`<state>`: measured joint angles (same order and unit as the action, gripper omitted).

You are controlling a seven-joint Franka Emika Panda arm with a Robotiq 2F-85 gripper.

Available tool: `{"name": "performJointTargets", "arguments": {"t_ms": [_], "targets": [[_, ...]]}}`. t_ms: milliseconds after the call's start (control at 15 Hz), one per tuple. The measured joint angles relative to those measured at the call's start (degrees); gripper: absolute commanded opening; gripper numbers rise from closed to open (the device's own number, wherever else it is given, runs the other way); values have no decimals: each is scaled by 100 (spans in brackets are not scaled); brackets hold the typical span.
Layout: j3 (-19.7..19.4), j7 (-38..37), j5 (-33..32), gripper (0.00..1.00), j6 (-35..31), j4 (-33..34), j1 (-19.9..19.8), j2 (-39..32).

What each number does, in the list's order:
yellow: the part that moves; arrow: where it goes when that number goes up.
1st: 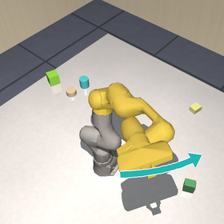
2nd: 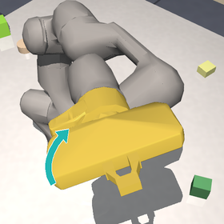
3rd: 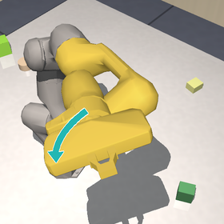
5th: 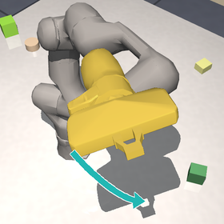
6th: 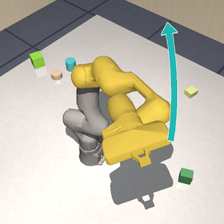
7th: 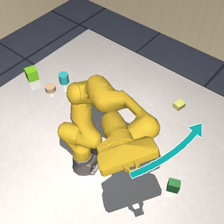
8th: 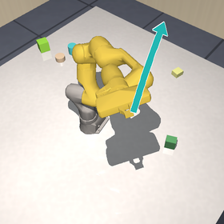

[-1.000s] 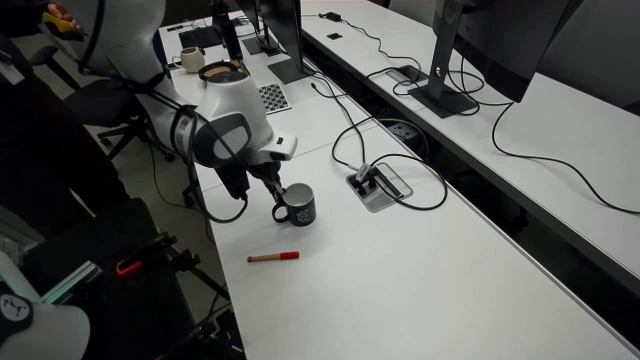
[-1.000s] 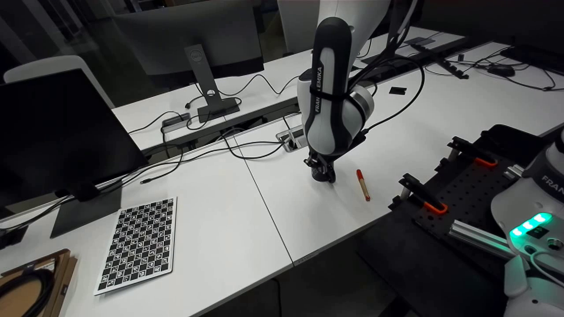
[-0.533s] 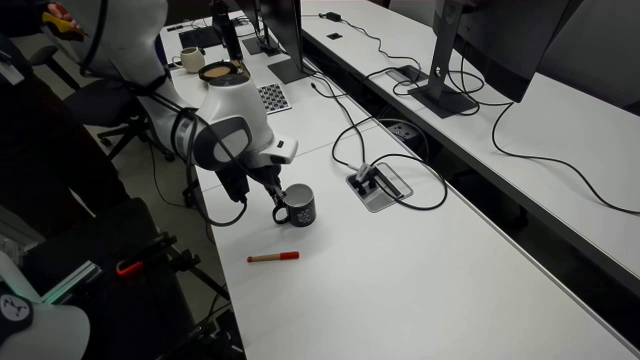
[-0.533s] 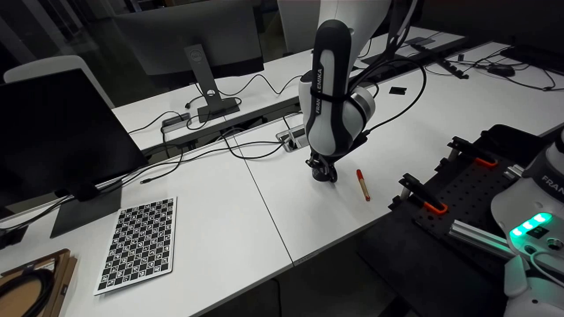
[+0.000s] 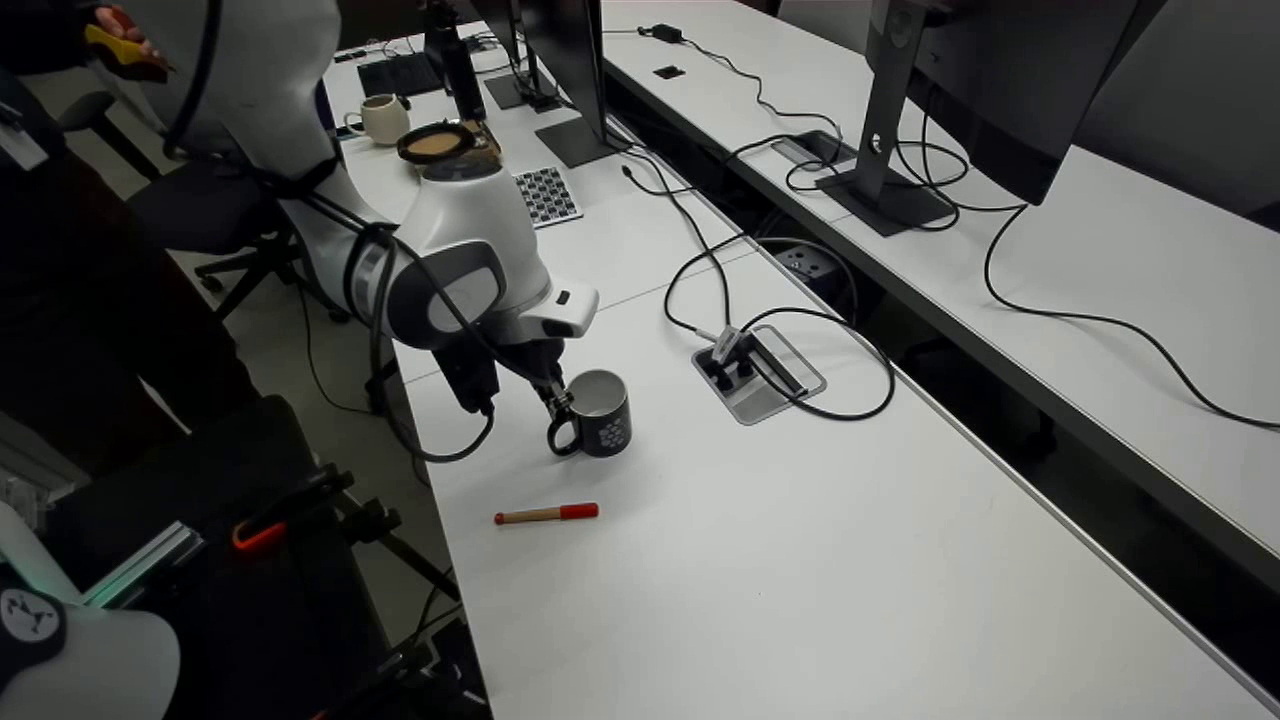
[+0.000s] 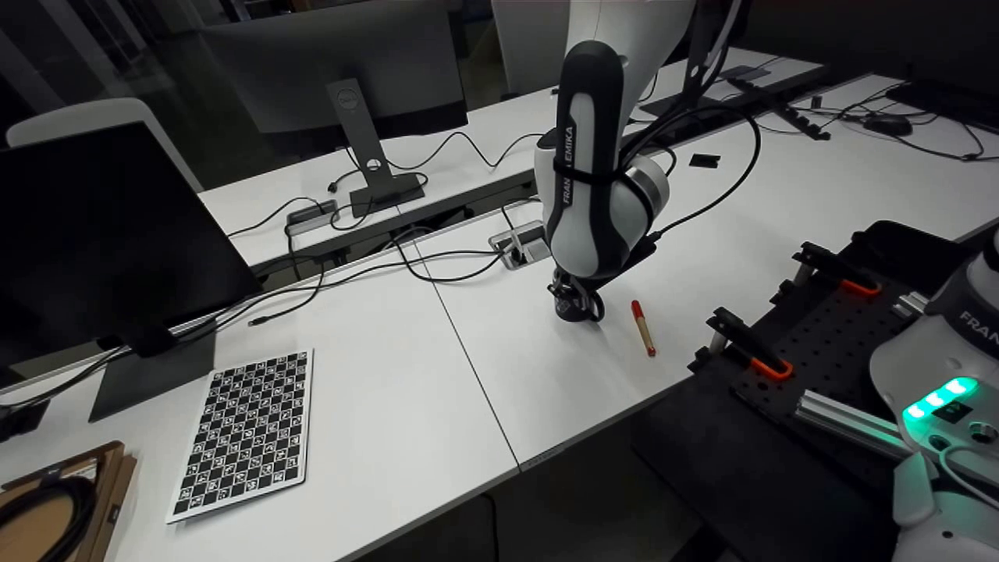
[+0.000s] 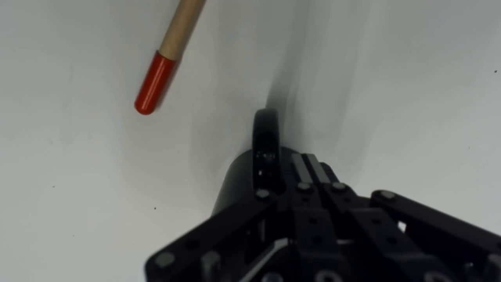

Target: Rotate the black cup counterclockwise so that the handle is on the right side

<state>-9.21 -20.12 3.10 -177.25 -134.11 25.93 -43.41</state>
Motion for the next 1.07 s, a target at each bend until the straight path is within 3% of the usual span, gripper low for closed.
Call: {"name": "performJointTargets", "arguments": {"t_ms": [1067], "targets": [[-128,2,21,0,-112,-106,-206,0]]}}
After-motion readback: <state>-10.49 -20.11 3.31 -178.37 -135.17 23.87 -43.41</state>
